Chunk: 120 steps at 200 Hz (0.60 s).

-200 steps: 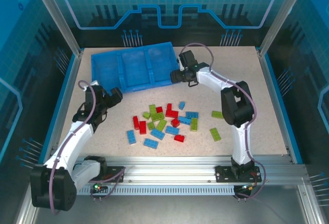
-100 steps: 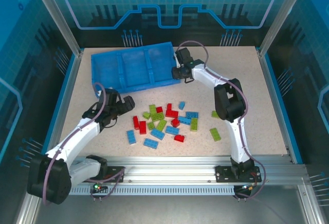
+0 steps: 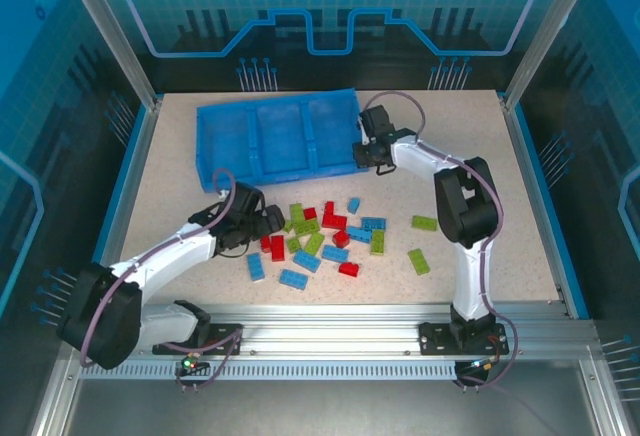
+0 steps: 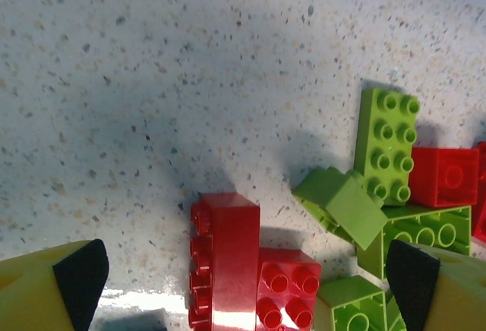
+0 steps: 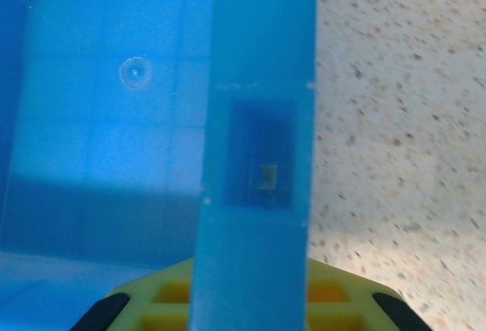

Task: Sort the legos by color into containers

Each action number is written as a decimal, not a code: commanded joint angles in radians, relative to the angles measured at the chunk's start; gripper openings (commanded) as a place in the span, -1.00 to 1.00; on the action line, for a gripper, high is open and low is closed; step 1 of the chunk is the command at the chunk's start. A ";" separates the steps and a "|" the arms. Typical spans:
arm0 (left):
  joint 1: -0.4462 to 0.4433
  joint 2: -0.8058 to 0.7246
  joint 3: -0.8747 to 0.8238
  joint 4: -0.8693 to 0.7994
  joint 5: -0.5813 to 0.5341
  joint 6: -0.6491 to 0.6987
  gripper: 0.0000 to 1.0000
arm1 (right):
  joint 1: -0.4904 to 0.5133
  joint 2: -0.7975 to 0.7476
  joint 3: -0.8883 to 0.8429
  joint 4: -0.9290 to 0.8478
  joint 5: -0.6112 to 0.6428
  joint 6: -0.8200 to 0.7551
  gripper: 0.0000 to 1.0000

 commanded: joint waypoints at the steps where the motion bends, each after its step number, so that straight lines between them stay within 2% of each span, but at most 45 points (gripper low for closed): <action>1: -0.023 0.026 0.018 -0.028 0.000 -0.042 0.91 | -0.025 -0.064 -0.064 -0.017 0.035 0.004 -0.64; 19: -0.032 0.043 0.028 -0.041 -0.007 -0.057 0.85 | -0.043 -0.091 -0.108 -0.019 0.048 0.023 -0.65; 67: -0.034 0.055 0.025 -0.052 -0.024 -0.085 0.46 | -0.073 -0.156 -0.192 0.013 0.006 0.024 -0.56; 106: -0.035 0.066 0.014 -0.043 -0.026 -0.084 0.40 | -0.071 -0.187 -0.197 0.016 -0.030 0.032 -0.32; 120: -0.034 0.079 0.015 -0.040 -0.020 -0.079 0.36 | -0.069 -0.215 -0.206 0.017 -0.046 0.044 -0.12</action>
